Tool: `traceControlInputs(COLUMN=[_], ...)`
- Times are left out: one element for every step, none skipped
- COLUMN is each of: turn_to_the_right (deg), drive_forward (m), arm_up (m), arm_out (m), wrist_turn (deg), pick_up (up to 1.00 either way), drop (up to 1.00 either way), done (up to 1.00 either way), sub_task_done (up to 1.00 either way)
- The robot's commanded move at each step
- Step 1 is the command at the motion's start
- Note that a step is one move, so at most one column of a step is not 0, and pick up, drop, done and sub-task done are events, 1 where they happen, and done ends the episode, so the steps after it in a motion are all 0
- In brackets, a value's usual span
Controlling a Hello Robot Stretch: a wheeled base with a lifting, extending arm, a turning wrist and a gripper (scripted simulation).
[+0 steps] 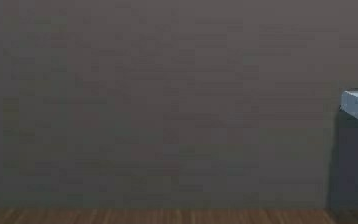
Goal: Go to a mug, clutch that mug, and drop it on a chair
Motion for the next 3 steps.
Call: traceControlInputs(turn_to_the_right=[-45.0,-27.0,0.0], drive_forward=[0.0,0.0,1.0], arm_up=[0.0,0.0,0.0], arm_out=[0.0,0.0,0.0], wrist_turn=[0.0,0.0,0.0], pick_up=[0.0,0.0,0.0], drop=[0.0,0.0,0.0], done=[0.0,0.0,0.0], sub_task_done=[0.0,0.0,0.0])
